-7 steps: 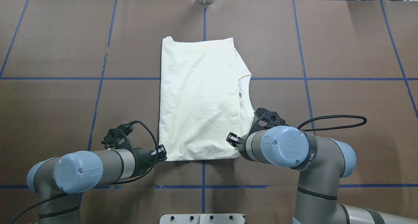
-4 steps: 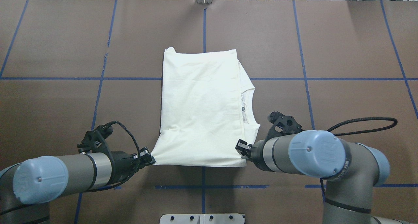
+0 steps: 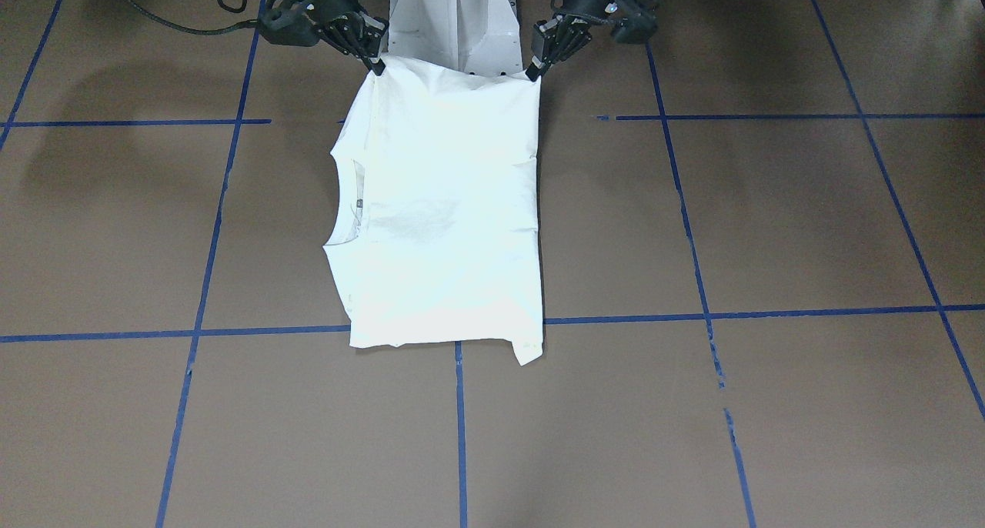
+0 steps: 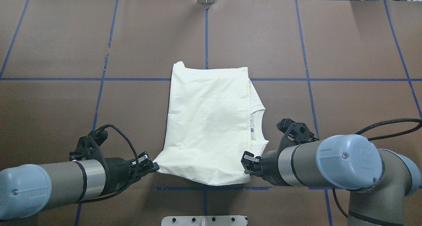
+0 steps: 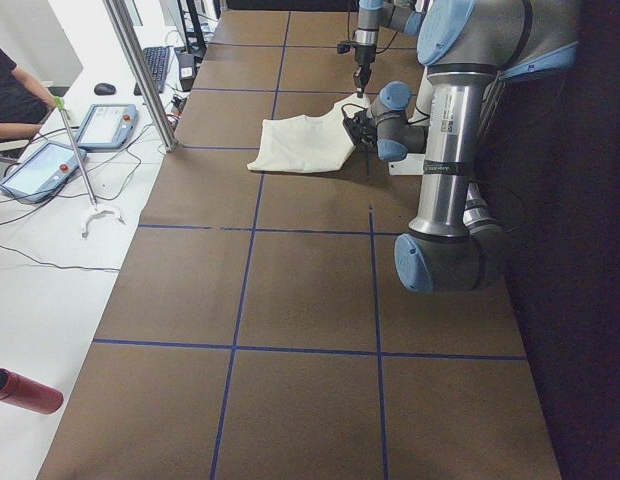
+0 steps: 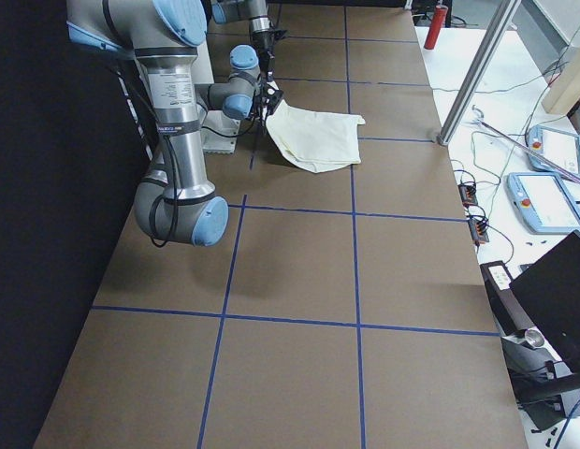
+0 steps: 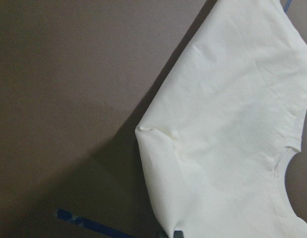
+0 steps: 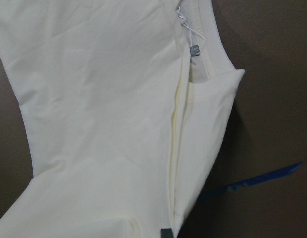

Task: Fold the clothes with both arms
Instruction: 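Grasp the near corners with both grippers and lift them, then fold the near half over toward the far edge with both grippers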

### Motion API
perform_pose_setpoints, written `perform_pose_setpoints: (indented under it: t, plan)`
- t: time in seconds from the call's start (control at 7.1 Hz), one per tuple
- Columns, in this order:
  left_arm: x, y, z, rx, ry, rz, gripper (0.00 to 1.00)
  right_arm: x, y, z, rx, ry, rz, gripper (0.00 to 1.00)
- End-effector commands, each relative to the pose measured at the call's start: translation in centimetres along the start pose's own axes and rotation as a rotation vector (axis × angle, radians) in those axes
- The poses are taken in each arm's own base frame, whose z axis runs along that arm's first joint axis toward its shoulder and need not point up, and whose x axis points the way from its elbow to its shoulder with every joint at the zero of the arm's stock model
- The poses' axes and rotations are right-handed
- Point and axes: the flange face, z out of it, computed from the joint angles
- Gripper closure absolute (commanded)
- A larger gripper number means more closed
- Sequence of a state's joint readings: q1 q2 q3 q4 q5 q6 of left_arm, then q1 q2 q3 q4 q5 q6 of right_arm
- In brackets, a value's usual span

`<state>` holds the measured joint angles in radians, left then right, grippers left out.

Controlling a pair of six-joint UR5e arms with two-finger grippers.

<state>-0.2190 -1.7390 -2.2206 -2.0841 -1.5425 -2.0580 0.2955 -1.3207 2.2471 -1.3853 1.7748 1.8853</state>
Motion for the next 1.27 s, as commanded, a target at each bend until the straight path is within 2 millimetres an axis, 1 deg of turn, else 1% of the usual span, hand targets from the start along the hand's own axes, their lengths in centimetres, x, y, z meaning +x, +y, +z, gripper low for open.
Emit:
perform_pose_setpoints:
  t: [0.0,0.14,0.28,0.42,0.56,0.7,0.84,0.99,1.13]
  plan:
    - [6.4,-3.4,1.5,0.117,0.024,0.059,1.0,-1.6,-6.0,-0.8,0.071,-0.011,0.029,1.0]
    - [7.4,-6.5,5.3,0.186,-0.015,0.091,1.0,-3.3,-10.2,0.8,0.103,0.014,0.021,1.0]
    - [9.6,-9.3,8.4,0.244,-0.038,0.128,1.0,-4.2,-14.3,2.4,0.155,0.048,0.025,1.0]
    - [11.6,-12.6,10.2,0.304,-0.058,0.152,1.0,-5.1,-18.5,3.1,0.16,0.078,0.029,1.0]
    - [13.0,-15.6,11.6,0.349,-0.081,0.19,1.0,-7.8,-22.1,4.0,0.153,0.093,0.055,1.0]
    - [13.6,-17.7,13.0,0.38,-0.102,0.205,1.0,-9.5,-24.2,6.2,0.159,0.124,0.066,1.0]
    - [13.4,-18.4,14.6,0.389,-0.134,0.22,1.0,-9.3,-25.8,7.9,0.164,0.131,0.058,1.0]
    - [13.4,-18.7,15.6,0.387,-0.124,0.225,1.0,-8.6,-27.3,9.4,0.166,0.116,0.053,1.0]
    - [13.2,-19.2,16.7,0.385,-0.117,0.228,1.0,-8.3,-27.7,10.0,0.166,0.112,0.052,1.0]
